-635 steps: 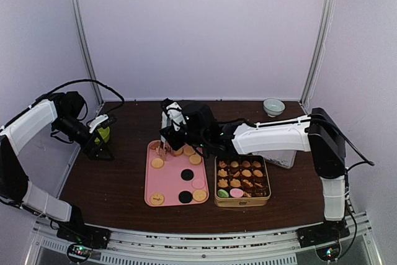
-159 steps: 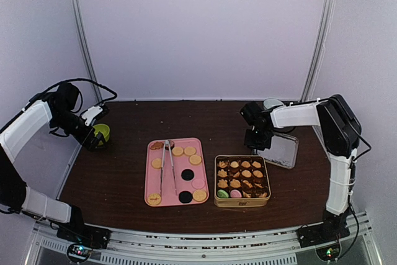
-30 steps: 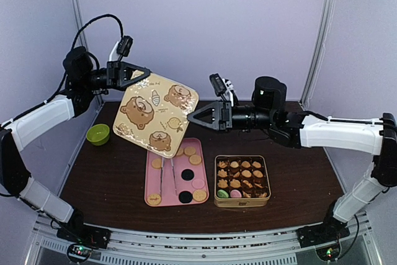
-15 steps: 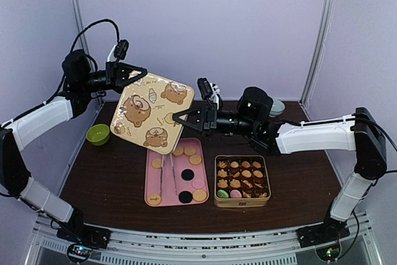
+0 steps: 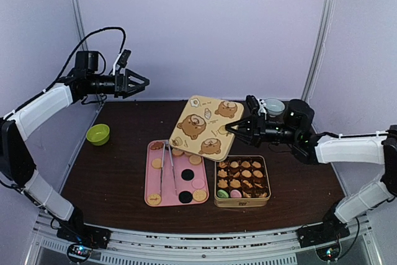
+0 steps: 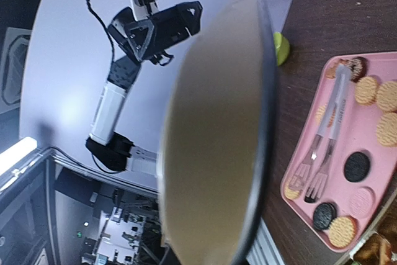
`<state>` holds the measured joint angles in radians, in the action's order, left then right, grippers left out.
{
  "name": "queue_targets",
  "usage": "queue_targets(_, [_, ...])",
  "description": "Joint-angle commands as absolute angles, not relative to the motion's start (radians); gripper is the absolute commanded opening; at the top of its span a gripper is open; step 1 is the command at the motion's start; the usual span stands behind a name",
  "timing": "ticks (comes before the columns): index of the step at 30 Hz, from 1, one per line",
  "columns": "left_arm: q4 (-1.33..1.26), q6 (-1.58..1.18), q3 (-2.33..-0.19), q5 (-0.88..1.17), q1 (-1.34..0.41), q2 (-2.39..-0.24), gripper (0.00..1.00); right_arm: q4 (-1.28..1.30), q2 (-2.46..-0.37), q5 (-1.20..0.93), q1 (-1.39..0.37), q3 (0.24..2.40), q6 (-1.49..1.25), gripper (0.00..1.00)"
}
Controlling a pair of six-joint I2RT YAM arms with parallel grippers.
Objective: Pack the cookies
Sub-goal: Place the box lid on the packing box.
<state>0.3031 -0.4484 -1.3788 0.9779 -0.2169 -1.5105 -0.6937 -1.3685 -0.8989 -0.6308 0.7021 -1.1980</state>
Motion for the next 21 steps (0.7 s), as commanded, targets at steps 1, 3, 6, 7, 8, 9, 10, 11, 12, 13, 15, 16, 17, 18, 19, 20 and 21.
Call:
queue_targets(1, [0.687, 0.002, -1.456, 0.830, -0.265, -1.572, 0.85, -0.236, -1.238, -0.925, -0.588, 0.629, -0.938, 0.00])
queue_targets(3, [0.722, 0.077, -1.450, 0.796, -0.309, -1.586, 0.85, -0.221, -1.208, -0.922, -0.574, 0.572, -0.940, 0.00])
queue_targets(6, [0.787, 0.185, -1.452, 0.748, -0.375, -1.617, 0.85, -0.207, -1.177, -0.914, -0.565, 0.504, -0.940, 0.00])
queue_targets(7, [0.806, 0.218, -1.453, 0.731, -0.400, -1.628, 0.85, -0.206, -1.166, -0.910, -0.564, 0.483, -0.944, 0.00])
queue_targets(8, [0.822, 0.254, -1.455, 0.713, -0.424, -1.642, 0.84, -0.199, -1.155, -0.904, -0.562, 0.466, -0.943, 0.00])
queue_targets(9, [0.841, 0.287, -1.456, 0.694, -0.449, -1.655, 0.84, -0.188, -1.142, -0.899, -0.559, 0.453, -0.940, 0.00])
queue_targets(10, [0.856, 0.320, -1.459, 0.678, -0.472, -1.669, 0.84, -0.175, -1.128, -0.893, -0.555, 0.443, -0.936, 0.00])
queue_targets(11, [0.869, 0.349, -1.463, 0.663, -0.493, -1.683, 0.83, -0.163, -1.108, -0.886, -0.551, 0.432, -0.932, 0.00])
queue_targets(12, [0.874, 0.371, -1.465, 0.648, -0.517, -1.695, 0.82, -0.149, -1.094, -0.878, -0.543, 0.422, -0.928, 0.00])
queue_targets(13, [0.875, 0.388, -1.468, 0.633, -0.539, -1.707, 0.82, -0.136, -1.081, -0.872, -0.536, 0.413, -0.925, 0.00])
queue_targets(15, [0.889, 0.423, -1.485, 0.611, -0.581, -1.738, 0.81, -0.133, -1.062, -0.868, -0.521, 0.393, -0.930, 0.00])
queue_targets(16, [0.902, 0.437, -1.499, 0.604, -0.599, -1.756, 0.81, -0.131, -1.054, -0.866, -0.517, 0.385, -0.933, 0.00])
queue_targets(17, [0.915, 0.452, -1.514, 0.599, -0.618, -1.773, 0.81, -0.129, -1.047, -0.862, -0.513, 0.377, -0.934, 0.00])
queue_targets(18, [0.925, 0.465, -1.525, 0.594, -0.633, -1.790, 0.80, -0.129, -1.039, -0.860, -0.510, 0.366, -0.934, 0.00])
queue_targets(19, [0.930, 0.476, -1.535, 0.587, -0.649, -1.804, 0.80, -0.126, -1.033, -0.856, -0.509, 0.362, -0.935, 0.00])
queue_targets(20, [0.931, 0.486, -1.544, 0.579, -0.664, -1.818, 0.80, -0.122, -1.030, -0.853, -0.507, 0.356, -0.932, 0.00])
queue_targets(21, [0.931, 0.494, -1.550, 0.568, -0.676, -1.831, 0.80, -0.115, -1.028, -0.853, -0.505, 0.353, -0.927, 0.00])
